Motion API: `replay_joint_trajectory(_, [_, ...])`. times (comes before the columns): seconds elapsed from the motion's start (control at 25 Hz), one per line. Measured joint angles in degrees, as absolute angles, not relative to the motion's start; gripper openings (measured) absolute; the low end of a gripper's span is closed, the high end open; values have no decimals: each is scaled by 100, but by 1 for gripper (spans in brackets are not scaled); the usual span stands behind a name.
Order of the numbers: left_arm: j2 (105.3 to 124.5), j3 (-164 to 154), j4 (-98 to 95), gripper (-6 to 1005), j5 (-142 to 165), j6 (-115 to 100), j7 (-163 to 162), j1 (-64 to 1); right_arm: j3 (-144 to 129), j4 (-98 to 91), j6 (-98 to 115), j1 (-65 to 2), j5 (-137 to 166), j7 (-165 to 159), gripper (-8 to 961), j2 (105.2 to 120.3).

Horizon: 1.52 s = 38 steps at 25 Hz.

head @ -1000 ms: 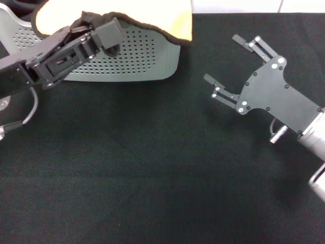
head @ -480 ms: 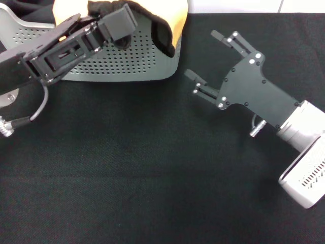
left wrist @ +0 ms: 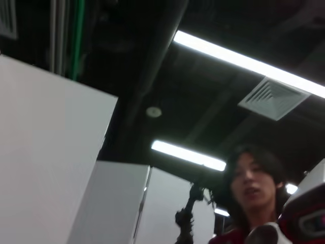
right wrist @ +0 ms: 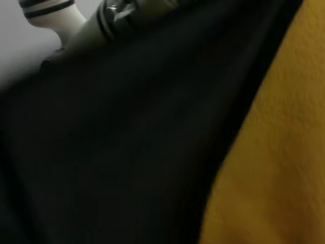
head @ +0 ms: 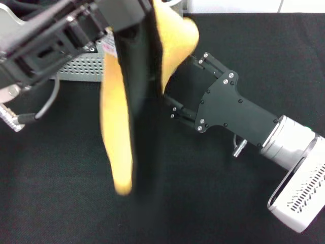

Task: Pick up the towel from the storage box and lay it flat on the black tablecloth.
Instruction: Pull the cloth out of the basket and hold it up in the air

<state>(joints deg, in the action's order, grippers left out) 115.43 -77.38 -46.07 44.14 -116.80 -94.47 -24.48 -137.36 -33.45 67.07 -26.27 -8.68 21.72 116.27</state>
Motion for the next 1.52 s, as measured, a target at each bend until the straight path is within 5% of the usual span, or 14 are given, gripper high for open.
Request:
replay_joint_trajectory(1.16, [11663, -7540, -4512, 39, 3964, -11653, -9404, -2074, -14197, -3473, 6803, -2389, -870, 2167, 777, 11627])
replay_joint_trajectory(1.52, [11849, -7081, -4147, 39, 3956, -11644, -9396, -2100, -14418, -3477, 6762, -2360, -866, 2636, 777, 11627])
